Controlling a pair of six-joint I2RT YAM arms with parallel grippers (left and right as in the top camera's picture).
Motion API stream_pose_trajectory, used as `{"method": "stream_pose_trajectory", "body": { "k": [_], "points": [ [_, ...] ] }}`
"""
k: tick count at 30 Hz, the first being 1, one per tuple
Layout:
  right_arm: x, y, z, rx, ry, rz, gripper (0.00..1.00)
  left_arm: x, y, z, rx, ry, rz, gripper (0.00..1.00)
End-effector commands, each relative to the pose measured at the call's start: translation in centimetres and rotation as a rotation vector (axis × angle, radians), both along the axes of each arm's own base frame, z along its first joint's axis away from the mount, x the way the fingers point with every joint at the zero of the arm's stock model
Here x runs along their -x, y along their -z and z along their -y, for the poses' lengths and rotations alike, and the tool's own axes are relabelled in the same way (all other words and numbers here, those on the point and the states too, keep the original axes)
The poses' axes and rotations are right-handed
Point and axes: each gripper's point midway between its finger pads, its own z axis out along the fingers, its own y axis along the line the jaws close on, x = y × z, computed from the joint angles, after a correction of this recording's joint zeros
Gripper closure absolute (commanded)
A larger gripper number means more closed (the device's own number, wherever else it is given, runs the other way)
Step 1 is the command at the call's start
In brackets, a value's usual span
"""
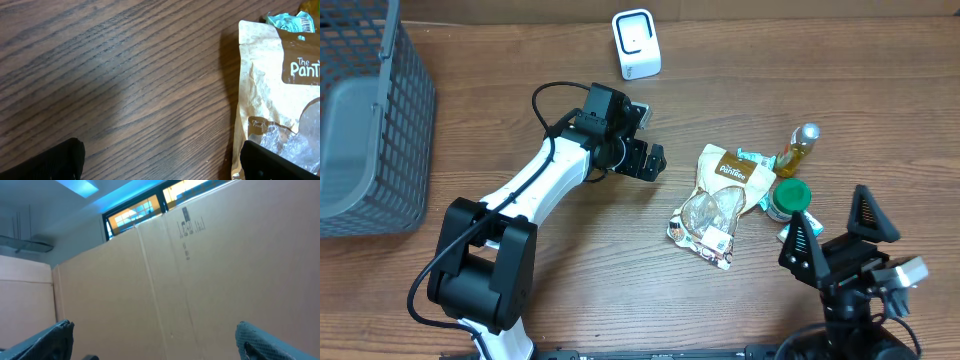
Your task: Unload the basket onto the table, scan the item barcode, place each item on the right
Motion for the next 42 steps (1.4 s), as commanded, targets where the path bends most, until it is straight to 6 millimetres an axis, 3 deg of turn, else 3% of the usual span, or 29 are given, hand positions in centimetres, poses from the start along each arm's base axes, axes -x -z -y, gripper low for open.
{"method": "stream_pose_trajectory", "body": {
  "k": [1, 11, 18, 24, 34, 42],
  "points": [
    [-0.3, 1.3, -0.1, 0.001, -0.001, 0.003, 0.00, -0.3, -0.1, 0.1, -0.001, -0.010, 0.002, 0.00],
    [-2.5, 6.0, -0.7, 0.034, -0.008, -0.133, 0.00, -0.3, -0.1, 0.1, -0.001, -0.010, 0.002, 0.00],
    [-4.3, 12.6, -1.8, 0.111, -0.043, -0.404, 0.00, -0.3, -0.1, 0.1, -0.001, -0.010, 0.002, 0.01],
    [-4.7, 17.5, -1.9, 0.153, -0.042, -0.599, 0.00, -0.3, -0.1, 0.1, -0.001, -0.010, 0.002, 0.00],
    [-4.7, 17.3, -1.8, 0.151, -0.039, -0.590, 0.00, -0.3, -0.1, 0.1, -0.001, -0.010, 0.002, 0.01],
    [-5.0, 17.3, -0.5, 0.206, 0.044, -0.579, 0.00, -0.3, -0.1, 0.1, -0.001, -0.010, 0.002, 0.01]
  ]
}}
